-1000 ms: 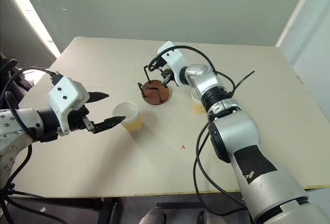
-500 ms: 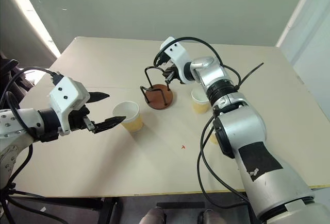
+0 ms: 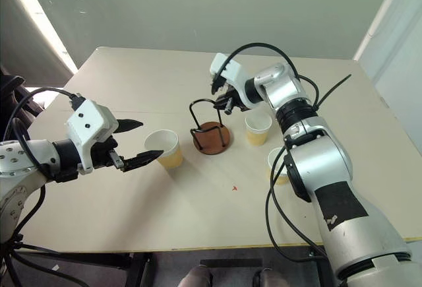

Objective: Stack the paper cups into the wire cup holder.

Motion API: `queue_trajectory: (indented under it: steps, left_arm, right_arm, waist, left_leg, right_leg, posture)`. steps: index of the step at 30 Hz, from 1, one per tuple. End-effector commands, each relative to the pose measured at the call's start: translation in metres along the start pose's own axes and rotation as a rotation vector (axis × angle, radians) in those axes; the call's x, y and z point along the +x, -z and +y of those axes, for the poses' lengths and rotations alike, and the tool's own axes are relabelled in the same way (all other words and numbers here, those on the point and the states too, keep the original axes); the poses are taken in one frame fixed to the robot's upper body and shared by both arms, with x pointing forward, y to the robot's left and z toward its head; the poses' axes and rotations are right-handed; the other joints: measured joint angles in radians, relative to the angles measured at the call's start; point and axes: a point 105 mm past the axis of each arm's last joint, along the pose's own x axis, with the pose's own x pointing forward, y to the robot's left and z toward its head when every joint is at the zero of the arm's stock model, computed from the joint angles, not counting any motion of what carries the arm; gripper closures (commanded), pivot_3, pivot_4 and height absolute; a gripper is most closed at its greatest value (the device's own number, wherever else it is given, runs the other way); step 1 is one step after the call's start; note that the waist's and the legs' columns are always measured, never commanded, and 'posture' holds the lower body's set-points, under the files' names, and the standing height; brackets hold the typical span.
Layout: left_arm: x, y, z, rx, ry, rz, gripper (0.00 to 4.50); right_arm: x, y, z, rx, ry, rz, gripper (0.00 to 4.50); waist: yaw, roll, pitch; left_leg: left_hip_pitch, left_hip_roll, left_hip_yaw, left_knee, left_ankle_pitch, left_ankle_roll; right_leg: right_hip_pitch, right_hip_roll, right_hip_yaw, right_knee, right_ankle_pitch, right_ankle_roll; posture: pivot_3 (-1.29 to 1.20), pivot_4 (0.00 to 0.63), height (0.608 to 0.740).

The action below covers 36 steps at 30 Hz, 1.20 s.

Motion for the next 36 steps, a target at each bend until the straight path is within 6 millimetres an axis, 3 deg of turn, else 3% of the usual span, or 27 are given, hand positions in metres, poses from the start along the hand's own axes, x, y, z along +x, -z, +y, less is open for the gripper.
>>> queue_trajectory:
  steps: [1, 7, 13, 18, 23, 35, 36]
  left_arm:
    - [-0.001, -0.01, 0.001, 0.032, -0.003, -0.037, 0.0]
    - [0.002, -0.01, -0.007, 0.026, 0.058, -0.044, 0.0]
    - [0.003, -0.02, -0.03, 0.013, 0.234, -0.089, 0.0]
    - [-0.005, -0.027, -0.042, 0.012, 0.379, -0.094, 0.0]
    - [-0.012, -0.02, -0.047, 0.045, 0.477, -0.027, 0.0]
    - [-0.011, -0.013, -0.044, 0.095, 0.491, 0.016, 0.0]
    - [-0.011, -0.013, -0.044, 0.096, 0.489, 0.018, 0.0]
  right_arm:
    - [-0.011, -0.006, 0.003, -0.067, -0.038, 0.011, 4.49]
    - [-0.027, 0.01, 0.024, -0.087, -0.168, 0.058, 4.49]
    - [-0.042, 0.029, 0.044, -0.068, -0.227, 0.101, 4.49]
    - [-0.041, 0.03, 0.049, -0.061, -0.222, 0.107, 4.49]
    - [-0.041, 0.033, 0.054, -0.055, -0.229, 0.11, 4.49]
    - [-0.03, 0.047, 0.059, -0.091, -0.226, 0.143, 4.49]
    - [-0.03, 0.048, 0.058, -0.09, -0.223, 0.148, 4.23]
  waist:
    - [0.0, 0.0, 0.0]
    - [0.0, 0.0, 0.0]
    - [0.002, -0.001, 0.0]
    - [-0.002, -0.001, 0.0]
    - [-0.003, -0.001, 0.0]
    - [-0.006, -0.001, 0.0]
    - [-0.006, -0.001, 0.0]
  left_leg:
    - [0.0, 0.0, 0.0, 0.0, 0.0, 0.0]
    - [0.001, 0.0, 0.0, 0.001, 0.001, 0.0]
    - [0.005, -0.001, 0.001, 0.001, 0.002, 0.0]
    - [0.01, 0.0, 0.001, 0.001, 0.004, -0.001]
    - [0.013, 0.0, 0.001, 0.0, 0.003, 0.003]
    - [0.015, 0.001, 0.0, 0.0, 0.002, 0.009]
    - [0.015, 0.001, 0.0, 0.0, 0.002, 0.009]
  right_leg:
    - [0.0, 0.0, 0.0, 0.0, 0.0, 0.0]
    - [0.001, 0.0, 0.0, 0.0, 0.0, 0.0]
    - [0.004, 0.0, 0.0, 0.001, 0.0, 0.0]
    - [0.006, 0.001, 0.001, 0.004, 0.0, 0.0]
    - [0.007, 0.001, 0.001, 0.007, 0.0, 0.0]
    - [0.008, 0.001, 0.002, 0.009, 0.001, -0.002]
    - [0.008, 0.001, 0.002, 0.009, 0.001, -0.002]
  posture:
    - [0.0, 0.15, 0.74]
    - [0.0, 0.15, 0.74]
    - [0.0, 0.15, 0.74]
    - [0.0, 0.15, 0.74]
    - [0.0, 0.15, 0.74]
    - [0.0, 0.15, 0.74]
    - [0.0, 0.15, 0.74]
